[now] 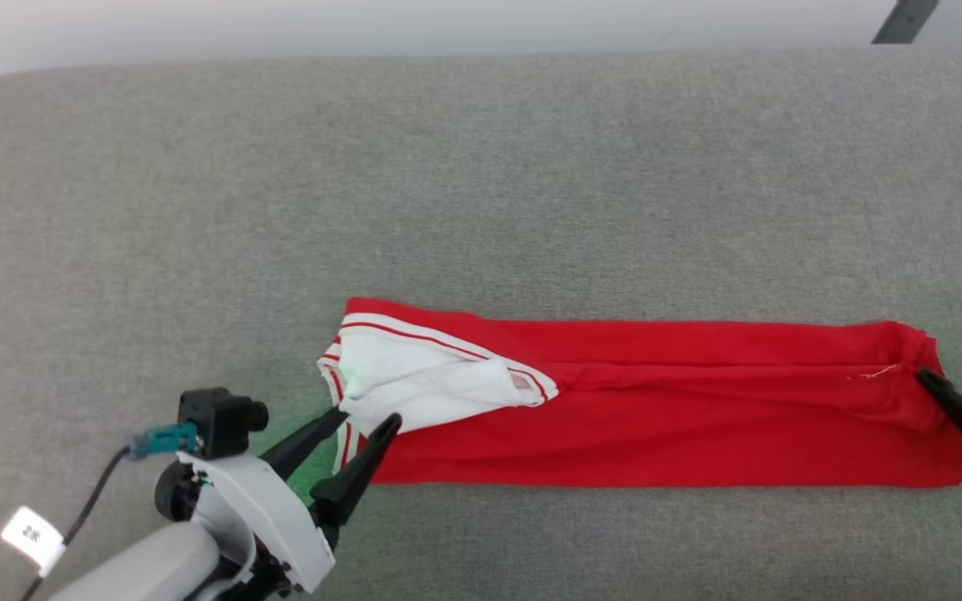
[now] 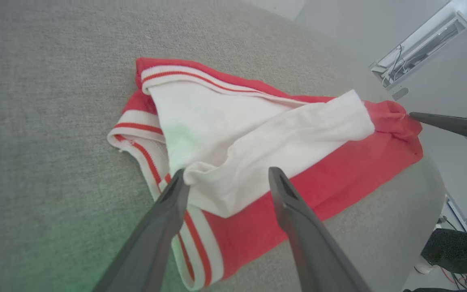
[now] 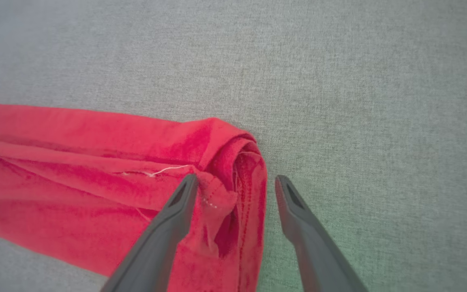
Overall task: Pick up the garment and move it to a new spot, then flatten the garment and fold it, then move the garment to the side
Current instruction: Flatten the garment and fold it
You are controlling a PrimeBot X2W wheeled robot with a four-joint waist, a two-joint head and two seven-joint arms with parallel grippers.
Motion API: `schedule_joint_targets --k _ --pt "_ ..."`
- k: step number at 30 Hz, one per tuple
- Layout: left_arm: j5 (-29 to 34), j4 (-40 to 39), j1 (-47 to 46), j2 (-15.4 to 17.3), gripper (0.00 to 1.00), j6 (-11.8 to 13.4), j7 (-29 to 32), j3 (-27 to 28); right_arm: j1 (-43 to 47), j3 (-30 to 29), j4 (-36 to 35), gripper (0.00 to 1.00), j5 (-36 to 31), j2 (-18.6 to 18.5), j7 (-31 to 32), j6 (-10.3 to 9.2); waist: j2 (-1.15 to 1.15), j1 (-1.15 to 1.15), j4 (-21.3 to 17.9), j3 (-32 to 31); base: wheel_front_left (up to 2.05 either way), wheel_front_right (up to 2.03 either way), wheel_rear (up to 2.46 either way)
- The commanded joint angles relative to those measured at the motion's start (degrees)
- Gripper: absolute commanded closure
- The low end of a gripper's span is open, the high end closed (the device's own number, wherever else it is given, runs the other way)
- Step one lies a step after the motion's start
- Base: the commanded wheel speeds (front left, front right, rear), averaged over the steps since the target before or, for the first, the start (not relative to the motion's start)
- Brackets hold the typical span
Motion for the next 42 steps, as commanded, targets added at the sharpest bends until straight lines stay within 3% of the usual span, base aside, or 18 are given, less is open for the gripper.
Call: schedule_joint_targets --k 1,7,14,25,26,28,32,42 --pt "0.6 -0.7 1.3 -0.4 0.0 0.7 -0.6 0.8 1.2 -0.8 0.0 0.0 1.1 -0.8 0.5 -0.09 0.0 0.0 0.9 -0.6 0.0 0.0 0.0" --pt "5.5 -2.6 6.0 -4.2 0.0 3.4 -1.4 8.0 4.3 -4.2 1.7 0.0 5.1 -1.1 4.3 -0.09 0.0 0.0 4.2 -1.7 0.0 0.0 0.0" --pt "16.2 -0.5 13.3 -12.1 0.0 2.4 -1.4 19.8 6.1 -4.8 5.5 0.0 6.3 -1.3 9.4 -0.09 0.0 0.0 9.1 -2.7 0.0 0.0 0.0" --pt "43.6 -1.5 22.1 -22.0 0.0 3.3 -1.5 38.6 6.6 -3.9 7.1 0.0 5.8 2.1 18.7 0.18 0.0 0.0 12.6 -3.5 0.0 0.0 0.0" --pt "46.6 -1.7 22.6 -22.5 0.0 3.7 -1.5 39.8 6.5 -4.0 7.0 0.04 5.5 2.4 19.3 0.19 0.0 0.0 12.6 -3.5 0.0 0.0 0.0" --pt "50.9 -2.1 23.7 -24.1 0.0 4.0 -1.5 41.9 6.4 -4.2 7.0 0.51 4.8 3.1 20.0 0.19 0.0 0.0 12.5 -3.5 0.0 0.0 0.0" --pt "57.3 -3.2 25.3 -26.4 0.0 4.1 -1.5 46.3 6.6 -4.4 6.8 1.0 3.9 4.5 21.3 0.19 0.0 0.0 11.9 -3.5 0.0 0.0 0.0" --pt "63.2 -5.4 27.8 -30.5 0.0 0.2 -1.5 55.6 4.7 -9.6 7.3 1.0 2.3 4.3 19.2 -0.11 0.0 0.0 8.3 -3.5 0.0 0.0 0.0"
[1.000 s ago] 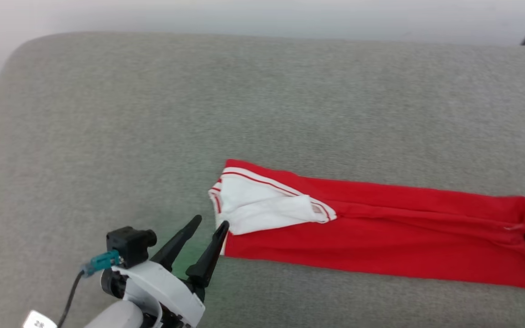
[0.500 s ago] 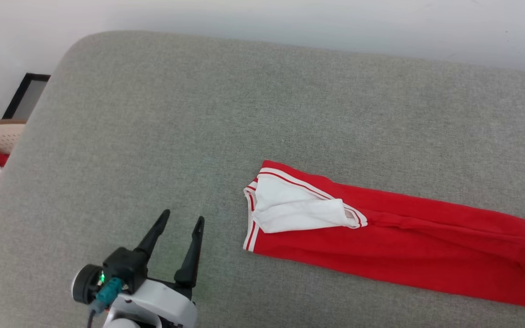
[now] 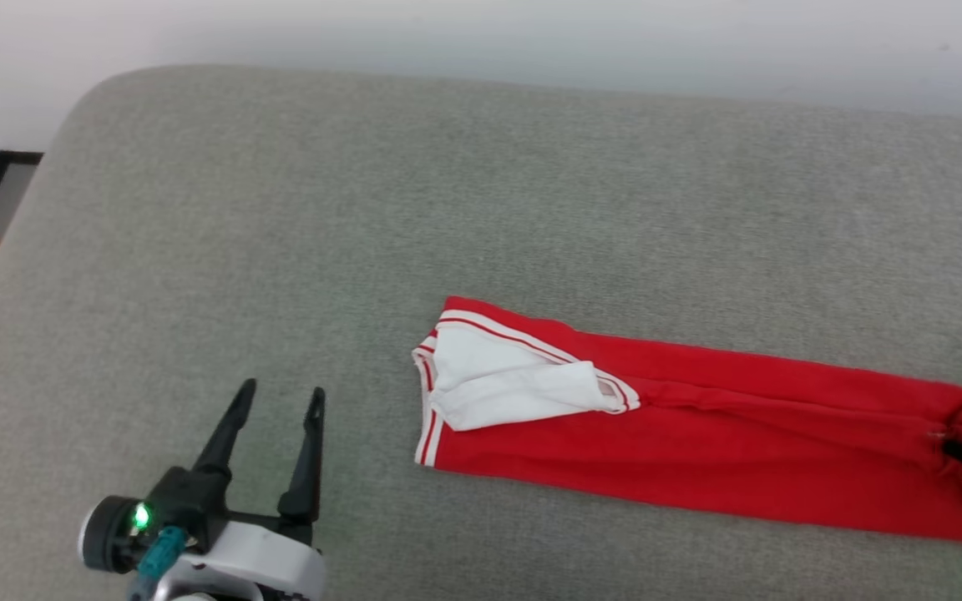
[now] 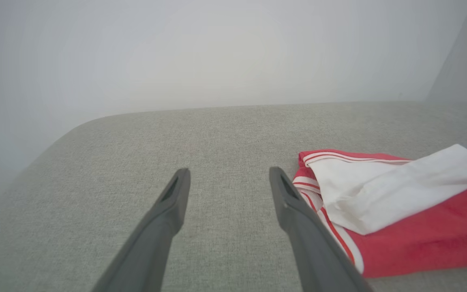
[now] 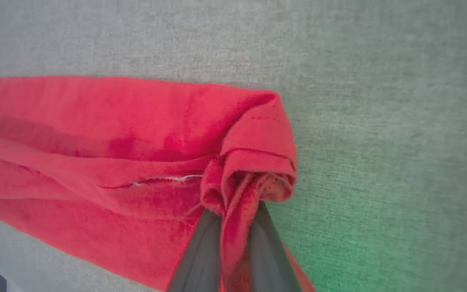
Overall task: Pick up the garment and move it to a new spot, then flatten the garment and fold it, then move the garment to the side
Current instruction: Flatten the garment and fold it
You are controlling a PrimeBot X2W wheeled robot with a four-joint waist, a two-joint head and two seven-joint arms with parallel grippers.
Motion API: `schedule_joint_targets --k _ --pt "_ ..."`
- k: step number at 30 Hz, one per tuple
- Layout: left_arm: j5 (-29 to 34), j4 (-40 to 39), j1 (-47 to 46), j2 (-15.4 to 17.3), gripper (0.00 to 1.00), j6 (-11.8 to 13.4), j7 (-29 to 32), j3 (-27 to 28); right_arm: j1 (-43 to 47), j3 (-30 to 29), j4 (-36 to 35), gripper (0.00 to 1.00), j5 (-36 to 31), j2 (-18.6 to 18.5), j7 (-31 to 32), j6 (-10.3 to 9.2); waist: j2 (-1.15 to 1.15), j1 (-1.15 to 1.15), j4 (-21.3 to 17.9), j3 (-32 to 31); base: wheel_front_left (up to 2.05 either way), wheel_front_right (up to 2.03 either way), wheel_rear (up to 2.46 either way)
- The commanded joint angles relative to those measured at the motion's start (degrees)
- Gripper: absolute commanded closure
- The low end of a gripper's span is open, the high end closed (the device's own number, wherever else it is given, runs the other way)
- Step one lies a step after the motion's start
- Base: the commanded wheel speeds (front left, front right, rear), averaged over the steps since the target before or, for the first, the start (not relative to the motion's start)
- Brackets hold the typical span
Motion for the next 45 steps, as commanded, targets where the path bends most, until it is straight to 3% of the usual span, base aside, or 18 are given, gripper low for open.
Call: schedule_joint_targets --k 1,7,13,18,23,30,34,39,45 --pt "0.9 -0.4 0.9 -0.7 0.0 -0.6 -0.2 1.3 0.1 -1.0 0.7 1.0 -0.5 -0.1 -0.5 -0.12 0.0 0.0 -1.6 -0.2 0.0 0.0 0.0" --pt "2.5 -2.3 2.0 -2.4 0.0 -1.8 -0.2 5.1 -1.6 -6.7 2.9 1.0 -3.1 -3.2 -3.6 -0.11 0.0 0.0 -4.8 0.4 0.0 0.0 0.0" --pt "3.6 -3.1 1.5 -3.2 0.0 -2.9 -0.2 6.4 -1.4 -13.5 10.3 1.0 -5.6 -7.5 -6.9 -0.11 0.0 0.0 -6.1 1.4 0.0 0.0 0.0" --pt "4.0 -2.8 1.6 -3.5 0.0 -3.3 -0.2 6.9 -1.9 -16.2 11.1 1.0 -6.1 -7.7 -7.9 -0.1 0.0 0.0 -6.4 0.7 0.0 0.0 0.0" --pt "4.2 -2.0 2.6 -3.9 0.0 -3.6 -0.2 6.8 -0.5 -13.9 3.4 1.0 -5.8 -4.8 -4.7 -0.1 0.0 0.0 -6.2 -1.2 0.0 0.0 0.0" --pt "3.6 -1.0 4.1 -4.7 0.0 -3.6 -0.2 6.2 2.1 -8.5 -15.6 1.0 -6.9 -1.5 2.2 -0.1 0.0 0.0 -4.6 -3.4 0.0 0.0 0.0" --pt "2.9 -0.5 4.5 -5.5 0.0 -3.7 -0.2 5.8 0.6 -5.4 -22.8 1.0 -8.4 1.8 6.1 -0.1 0.0 0.0 -3.2 -3.7 0.0 0.0 0.0" --pt "1.9 0.3 4.1 -6.5 0.0 -3.7 -0.2 5.0 -3.1 -0.9 -24.2 1.0 -11.2 6.6 9.3 -0.1 0.0 0.0 -0.9 -3.4 0.0 0.0 0.0" --pt "1.2 0.8 3.6 -7.2 0.0 -3.6 -0.2 3.8 -6.6 4.0 -20.0 1.0 -13.6 11.9 9.4 -0.1 0.0 0.0 2.0 -3.2 0.0 0.0 0.0"
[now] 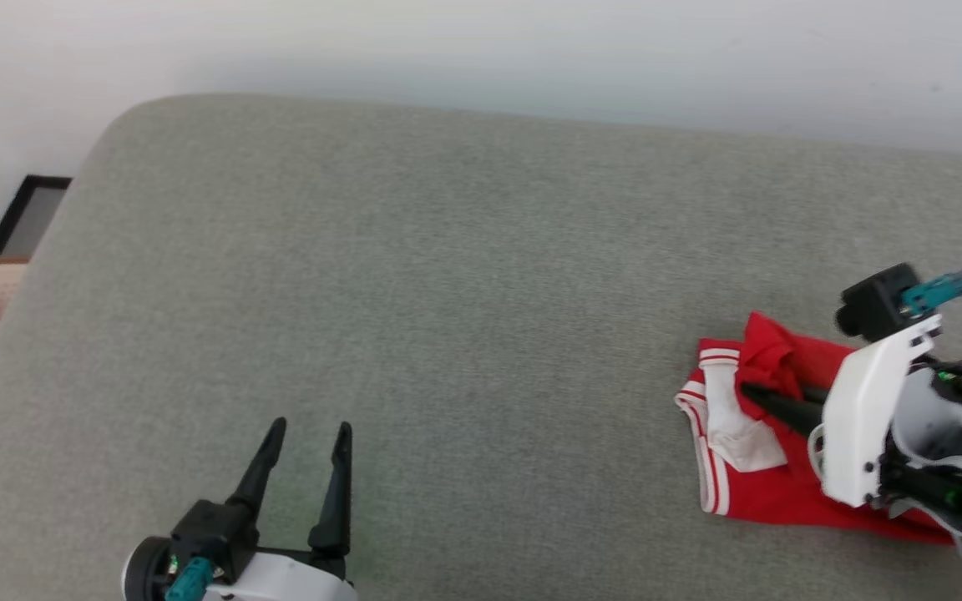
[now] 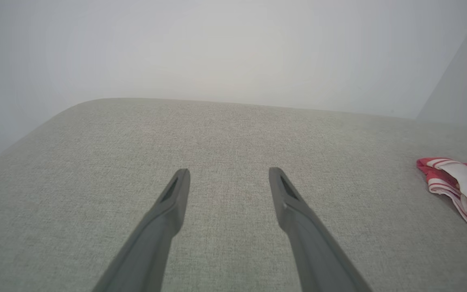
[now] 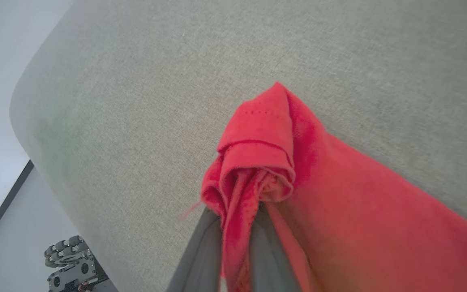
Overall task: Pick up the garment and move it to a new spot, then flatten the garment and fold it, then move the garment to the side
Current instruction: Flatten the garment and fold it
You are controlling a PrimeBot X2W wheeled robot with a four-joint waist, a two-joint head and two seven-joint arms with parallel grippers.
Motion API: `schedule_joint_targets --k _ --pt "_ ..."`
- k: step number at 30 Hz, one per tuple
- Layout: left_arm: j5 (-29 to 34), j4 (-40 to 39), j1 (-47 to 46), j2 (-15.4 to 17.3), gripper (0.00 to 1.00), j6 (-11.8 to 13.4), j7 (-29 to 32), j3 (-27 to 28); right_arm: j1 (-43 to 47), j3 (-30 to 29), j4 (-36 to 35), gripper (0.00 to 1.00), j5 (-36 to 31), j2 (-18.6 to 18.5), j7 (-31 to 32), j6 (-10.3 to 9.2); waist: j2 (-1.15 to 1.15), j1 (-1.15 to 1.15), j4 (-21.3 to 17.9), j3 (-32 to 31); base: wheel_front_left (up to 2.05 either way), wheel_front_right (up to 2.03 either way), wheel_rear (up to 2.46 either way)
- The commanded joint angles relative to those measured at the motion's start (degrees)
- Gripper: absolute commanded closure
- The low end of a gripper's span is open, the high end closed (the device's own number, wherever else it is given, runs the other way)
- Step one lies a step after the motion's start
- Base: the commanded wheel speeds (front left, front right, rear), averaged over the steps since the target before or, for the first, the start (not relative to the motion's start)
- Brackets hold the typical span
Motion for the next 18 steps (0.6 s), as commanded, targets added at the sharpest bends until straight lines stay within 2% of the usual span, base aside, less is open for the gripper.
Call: schedule_joint_targets --k 1,8,14,16,17,18 --pt "-0.5 0.0 -0.3 -0.2 0.0 -0.1 -0.2 -0.3 -0.5 0.9 1.1 1.0 -0.2 0.7 0.0 -0.07 0.0 0.0 1.7 0.2 0.0 0.0 0.0" --pt "-1.1 0.4 -1.1 -0.4 0.0 -0.1 -0.2 -1.2 -1.1 4.1 7.8 1.0 -0.5 1.6 -1.0 -0.07 0.0 0.0 3.7 0.9 0.0 0.0 0.0" --pt "-1.5 0.6 -0.8 -0.5 0.0 -0.1 -0.2 -0.5 -2.2 6.2 12.2 1.0 -0.4 2.4 -5.1 -0.07 0.0 0.0 3.6 0.6 0.0 0.0 0.0" --pt "-1.6 0.8 -0.5 -0.6 0.0 -0.1 -0.2 -0.2 -2.6 7.2 12.7 0.65 -0.2 2.8 -6.5 -0.07 0.0 0.0 3.0 0.2 0.0 0.0 0.0" --pt "-1.6 0.9 -0.4 -0.6 0.0 -0.1 -0.2 -0.2 -3.0 7.5 13.0 0.42 -0.2 2.8 -7.2 -0.07 0.0 0.0 2.5 0.0 0.0 0.0 0.0" --pt "-1.6 1.0 -0.2 -0.6 0.0 -0.1 -0.2 -0.2 -3.3 7.7 13.2 0.0 0.0 2.8 -7.8 -0.07 0.0 0.0 2.0 -0.3 0.0 0.0 0.0"
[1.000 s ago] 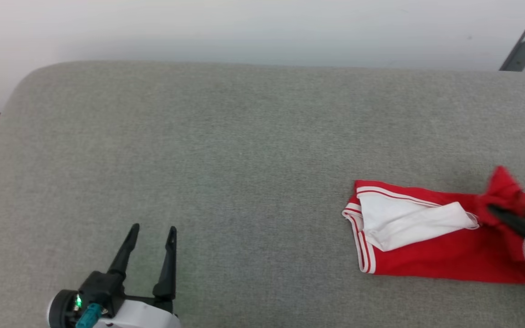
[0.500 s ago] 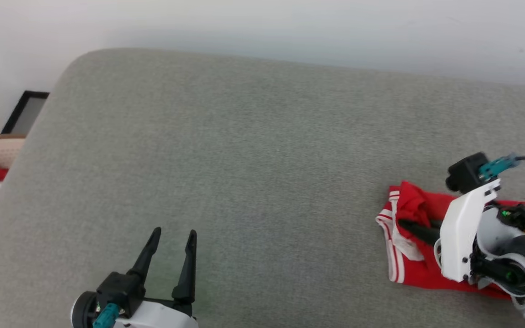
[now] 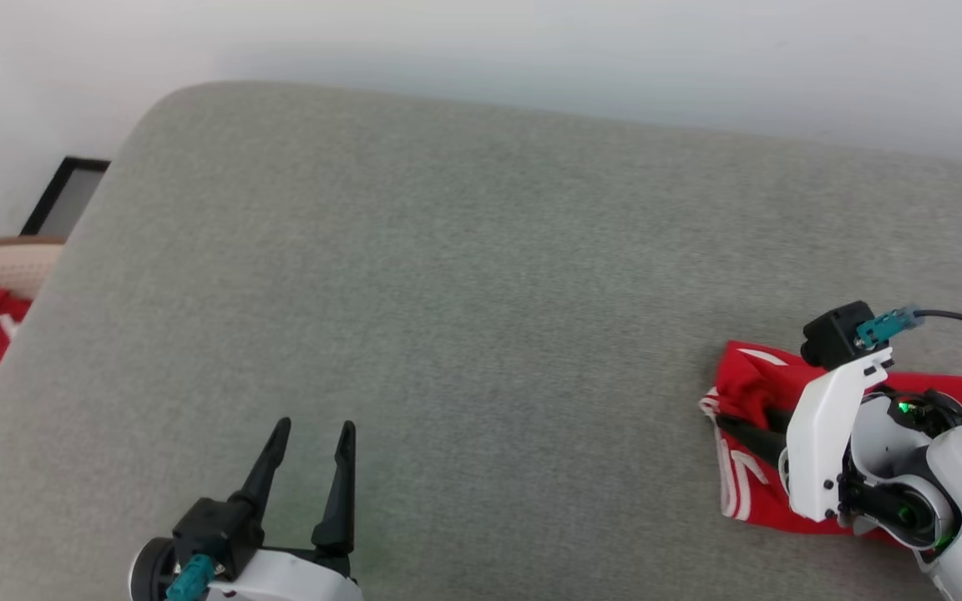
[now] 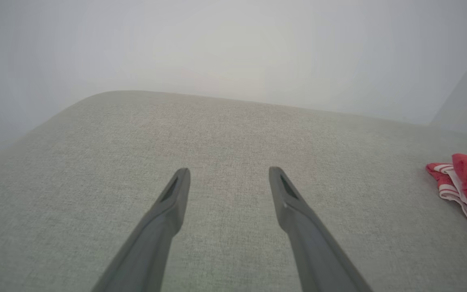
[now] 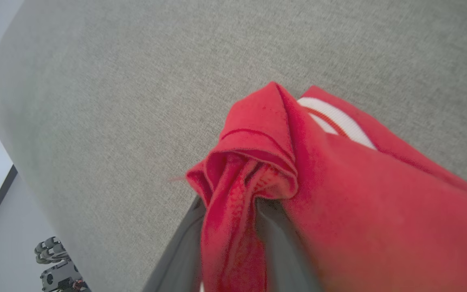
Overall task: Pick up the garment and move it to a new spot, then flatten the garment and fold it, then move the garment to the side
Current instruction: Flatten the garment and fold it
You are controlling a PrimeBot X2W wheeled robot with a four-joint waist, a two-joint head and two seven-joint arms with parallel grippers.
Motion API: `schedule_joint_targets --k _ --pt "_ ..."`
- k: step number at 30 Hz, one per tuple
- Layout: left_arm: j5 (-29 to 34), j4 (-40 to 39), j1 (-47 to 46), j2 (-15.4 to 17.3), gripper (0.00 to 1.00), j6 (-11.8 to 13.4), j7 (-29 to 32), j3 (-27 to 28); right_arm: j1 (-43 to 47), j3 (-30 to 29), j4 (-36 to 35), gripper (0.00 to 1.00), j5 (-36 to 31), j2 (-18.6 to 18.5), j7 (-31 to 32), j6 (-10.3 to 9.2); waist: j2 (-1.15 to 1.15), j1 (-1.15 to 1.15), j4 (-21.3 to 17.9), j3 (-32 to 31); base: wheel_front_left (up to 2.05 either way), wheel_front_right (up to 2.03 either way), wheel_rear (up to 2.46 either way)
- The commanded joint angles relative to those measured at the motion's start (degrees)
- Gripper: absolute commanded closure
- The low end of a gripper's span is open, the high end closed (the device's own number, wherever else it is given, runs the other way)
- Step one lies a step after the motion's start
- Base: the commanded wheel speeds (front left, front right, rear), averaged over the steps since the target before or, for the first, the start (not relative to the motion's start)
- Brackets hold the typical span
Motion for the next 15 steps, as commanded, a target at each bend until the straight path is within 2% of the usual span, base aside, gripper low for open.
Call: schedule_joint_targets --k 1,8,15 --pt "-0.2 0.1 0.4 -0.1 0.0 -0.1 -0.2 -0.1 -0.8 0.3 0.4 0.0 1.0 0.0 -0.7 -0.07 0.0 0.0 -1.5 -0.9 0.0 0.0 0.0" --pt "-0.7 1.2 -0.1 -0.1 0.0 -0.1 -0.2 -0.4 -1.6 -0.3 -1.4 0.0 5.4 -1.1 -4.2 -0.07 0.0 0.0 -6.1 -2.4 0.0 0.0 0.0" --pt "-1.3 2.4 -0.9 0.2 0.0 -0.1 -0.2 -1.1 0.0 -0.8 -1.2 0.0 7.7 -4.6 -10.6 -0.07 0.0 0.0 -10.7 -2.8 0.0 0.0 0.0"
